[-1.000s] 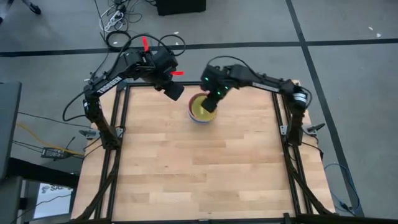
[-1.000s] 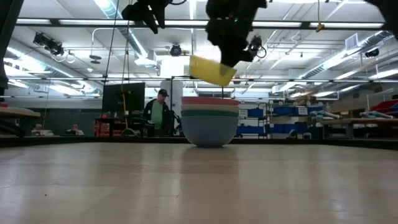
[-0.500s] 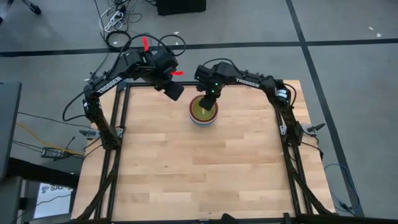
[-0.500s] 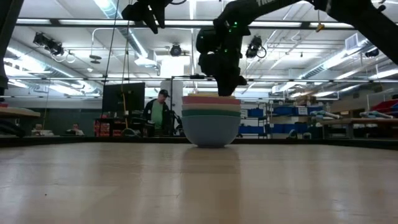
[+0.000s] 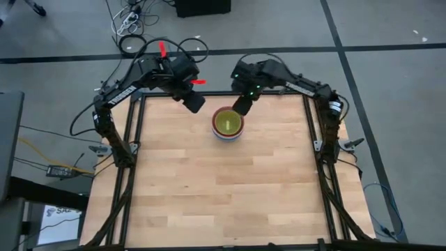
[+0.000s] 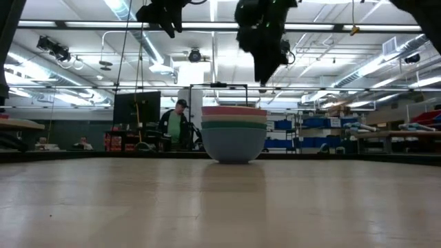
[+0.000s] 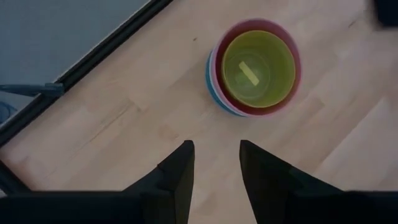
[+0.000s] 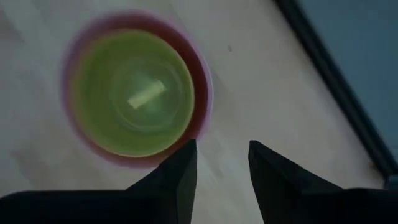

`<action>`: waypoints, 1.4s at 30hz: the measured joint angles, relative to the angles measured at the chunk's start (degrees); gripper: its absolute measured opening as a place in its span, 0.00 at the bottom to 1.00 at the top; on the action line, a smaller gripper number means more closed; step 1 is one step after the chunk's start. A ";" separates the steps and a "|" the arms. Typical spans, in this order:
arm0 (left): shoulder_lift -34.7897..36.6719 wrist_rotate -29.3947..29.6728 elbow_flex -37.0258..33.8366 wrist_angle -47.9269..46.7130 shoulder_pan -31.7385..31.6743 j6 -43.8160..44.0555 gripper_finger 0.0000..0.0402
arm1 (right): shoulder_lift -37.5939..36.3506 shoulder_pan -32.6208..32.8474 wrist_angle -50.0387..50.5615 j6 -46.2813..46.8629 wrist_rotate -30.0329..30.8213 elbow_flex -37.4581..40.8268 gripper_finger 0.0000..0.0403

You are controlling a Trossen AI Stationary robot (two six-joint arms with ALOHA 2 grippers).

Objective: Nest bowls inside each other
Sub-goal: Return to Home Position

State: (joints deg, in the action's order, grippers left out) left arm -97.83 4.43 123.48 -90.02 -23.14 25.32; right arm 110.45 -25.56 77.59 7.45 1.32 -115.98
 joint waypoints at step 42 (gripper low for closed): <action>65.17 -16.75 -28.10 54.58 2.14 -13.20 0.34 | -79.17 6.27 -28.91 1.90 -9.88 13.30 0.33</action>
State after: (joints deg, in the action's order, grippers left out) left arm -32.65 -12.32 95.38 -35.43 -20.99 12.13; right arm 31.28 -19.29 48.68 9.36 -8.56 -102.69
